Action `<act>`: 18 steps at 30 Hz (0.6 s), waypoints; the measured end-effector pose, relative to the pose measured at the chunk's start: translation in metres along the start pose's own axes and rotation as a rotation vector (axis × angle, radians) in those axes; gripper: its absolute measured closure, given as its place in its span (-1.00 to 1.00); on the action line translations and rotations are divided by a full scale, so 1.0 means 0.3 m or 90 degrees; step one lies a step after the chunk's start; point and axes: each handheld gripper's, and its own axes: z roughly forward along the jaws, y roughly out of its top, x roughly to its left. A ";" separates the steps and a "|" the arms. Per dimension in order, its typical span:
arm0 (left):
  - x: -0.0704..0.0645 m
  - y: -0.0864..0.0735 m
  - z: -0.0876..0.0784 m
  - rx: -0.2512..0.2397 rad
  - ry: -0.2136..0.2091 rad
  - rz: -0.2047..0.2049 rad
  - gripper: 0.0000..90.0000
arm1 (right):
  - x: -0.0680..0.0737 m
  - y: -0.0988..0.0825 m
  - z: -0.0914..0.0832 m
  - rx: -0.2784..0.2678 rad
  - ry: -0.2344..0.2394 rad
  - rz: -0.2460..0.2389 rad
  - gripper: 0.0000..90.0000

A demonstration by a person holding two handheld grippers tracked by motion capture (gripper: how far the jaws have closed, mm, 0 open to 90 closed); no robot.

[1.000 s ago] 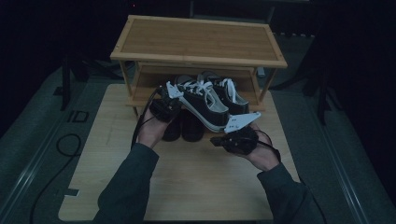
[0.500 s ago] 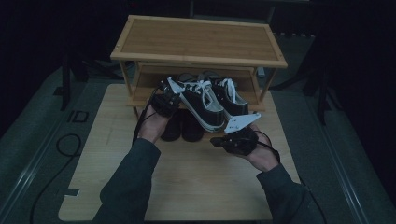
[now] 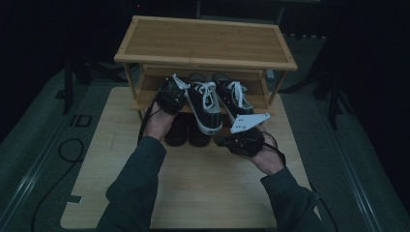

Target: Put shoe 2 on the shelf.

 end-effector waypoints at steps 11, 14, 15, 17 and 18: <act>0.040 -0.027 -0.017 0.008 -0.002 0.005 0.92 | -0.022 0.025 0.002 -0.008 -0.025 0.013 1.00; 0.058 -0.038 -0.024 0.007 -0.021 0.003 0.92 | -0.023 0.025 0.004 -0.009 -0.023 0.012 1.00; 0.062 -0.040 -0.027 0.007 -0.027 0.006 0.93 | -0.024 0.025 0.004 -0.010 -0.024 0.013 1.00; 0.064 -0.044 -0.033 0.009 -0.034 0.008 0.95 | -0.025 0.026 0.005 -0.011 -0.022 0.013 1.00; 0.063 -0.045 -0.034 0.008 -0.038 0.009 0.96 | -0.025 0.027 0.005 -0.010 -0.021 0.013 1.00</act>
